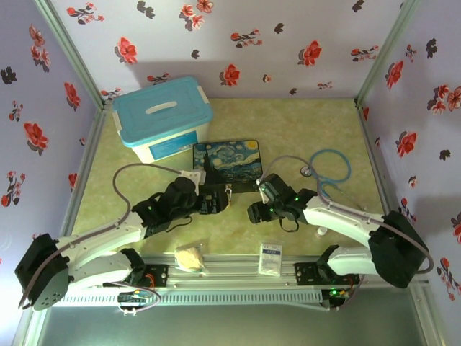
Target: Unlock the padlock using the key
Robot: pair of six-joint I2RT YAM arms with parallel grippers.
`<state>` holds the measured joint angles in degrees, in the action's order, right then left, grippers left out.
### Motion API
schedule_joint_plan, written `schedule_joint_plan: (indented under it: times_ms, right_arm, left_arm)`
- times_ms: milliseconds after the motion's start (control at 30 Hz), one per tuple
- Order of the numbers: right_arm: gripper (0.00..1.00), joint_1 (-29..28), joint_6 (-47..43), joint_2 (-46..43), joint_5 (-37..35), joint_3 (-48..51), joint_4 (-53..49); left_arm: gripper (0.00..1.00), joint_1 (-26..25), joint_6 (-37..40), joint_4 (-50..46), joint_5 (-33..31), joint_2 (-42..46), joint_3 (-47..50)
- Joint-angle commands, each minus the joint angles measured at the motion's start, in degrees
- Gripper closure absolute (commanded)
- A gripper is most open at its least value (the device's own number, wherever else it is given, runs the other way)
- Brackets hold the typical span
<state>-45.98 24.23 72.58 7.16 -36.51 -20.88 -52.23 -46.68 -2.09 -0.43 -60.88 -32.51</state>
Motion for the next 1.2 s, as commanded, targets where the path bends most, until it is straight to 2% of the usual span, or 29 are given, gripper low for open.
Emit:
schedule_joint_plan:
  times_ms: [0,167,233,367,600,800,1033,1167]
  right_arm:
    - [0.43,-1.8,0.5,1.8,-0.9,1.0,1.3]
    - [0.48,-4.9,0.9,4.4,-2.4,0.8,3.5]
    - [0.47,-5.8,1.3,6.0,-3.9,-0.1,2.8]
    - [0.50,-6.6,1.5,8.6,-6.7,-1.9,0.3]
    - [0.56,-8.6,1.3,10.5,-8.9,-2.2,1.5]
    - [0.63,-9.7,0.9,13.1,-10.6,-3.0,-1.1]
    - [0.80,-10.3,0.9,14.3,-8.9,-1.7,1.7]
    - [0.95,-9.7,0.6,14.7,-6.1,-0.9,4.2]
  left_arm:
    - [0.00,-1.6,-2.2,1.9,-1.7,-2.2,0.5]
    - [0.00,-2.4,-3.7,3.6,-1.8,-3.9,0.6]
    - [0.00,-2.8,-3.3,3.1,-2.2,-3.8,0.3]
    - [0.00,-3.9,-2.0,-0.2,-4.1,-4.0,-0.9]
    - [0.00,-4.0,-4.0,2.9,-4.0,-4.0,2.0]
    - [0.00,-4.4,-3.1,0.2,-4.1,-4.9,0.1]
    - [0.00,-4.5,-3.2,1.1,-4.5,-4.7,1.0]
    - [0.00,-4.4,-3.3,1.6,-4.5,-4.9,1.9]
